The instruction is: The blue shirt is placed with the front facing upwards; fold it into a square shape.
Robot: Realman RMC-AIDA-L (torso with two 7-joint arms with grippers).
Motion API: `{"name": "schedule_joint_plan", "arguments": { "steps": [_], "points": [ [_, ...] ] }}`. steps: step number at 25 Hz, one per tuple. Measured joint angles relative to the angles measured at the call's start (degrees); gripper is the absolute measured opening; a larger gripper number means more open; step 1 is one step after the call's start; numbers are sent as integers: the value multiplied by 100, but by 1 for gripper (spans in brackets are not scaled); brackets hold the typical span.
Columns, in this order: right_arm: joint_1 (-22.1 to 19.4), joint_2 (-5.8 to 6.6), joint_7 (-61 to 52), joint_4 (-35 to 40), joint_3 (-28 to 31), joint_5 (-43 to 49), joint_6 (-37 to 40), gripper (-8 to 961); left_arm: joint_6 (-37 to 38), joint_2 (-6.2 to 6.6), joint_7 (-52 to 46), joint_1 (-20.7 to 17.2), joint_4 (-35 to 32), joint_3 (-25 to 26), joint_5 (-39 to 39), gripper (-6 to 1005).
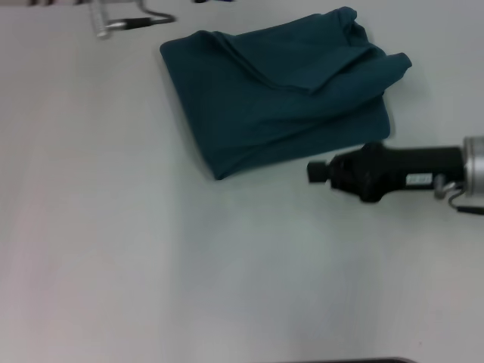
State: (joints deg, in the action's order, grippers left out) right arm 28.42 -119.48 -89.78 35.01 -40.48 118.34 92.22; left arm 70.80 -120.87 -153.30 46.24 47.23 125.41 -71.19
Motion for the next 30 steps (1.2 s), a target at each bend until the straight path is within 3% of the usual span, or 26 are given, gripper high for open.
{"name": "schedule_joint_plan", "arguments": {
  "steps": [3,6,9,14,20,22,25,30],
  "points": [
    [-41,-1,-436,460,122,-54,101,44,378,-43,4,-552,463,397,-36,850],
    [-18,55,-992,1031,234,-84,157,83,504,-31,8,-791,570,524,-110,850],
    [110,240,-1533,1391,340,-146,271,199,742,68,46,-1105,623,708,-202,850],
    [279,585,-2053,1675,597,-456,721,365,1013,145,153,-1260,592,875,-211,850],
    [395,833,-3672,2525,729,-259,553,519,1451,217,186,-1308,533,872,-122,849],
    [463,875,-4197,2807,765,69,405,570,1463,232,128,-1315,458,860,-30,849],
    [644,915,-4791,3173,843,800,269,808,1390,264,26,-1272,163,876,151,849],
    [1028,865,-5199,3532,896,2192,-53,909,1071,300,-164,-1141,-330,863,418,849]
  ]
}}
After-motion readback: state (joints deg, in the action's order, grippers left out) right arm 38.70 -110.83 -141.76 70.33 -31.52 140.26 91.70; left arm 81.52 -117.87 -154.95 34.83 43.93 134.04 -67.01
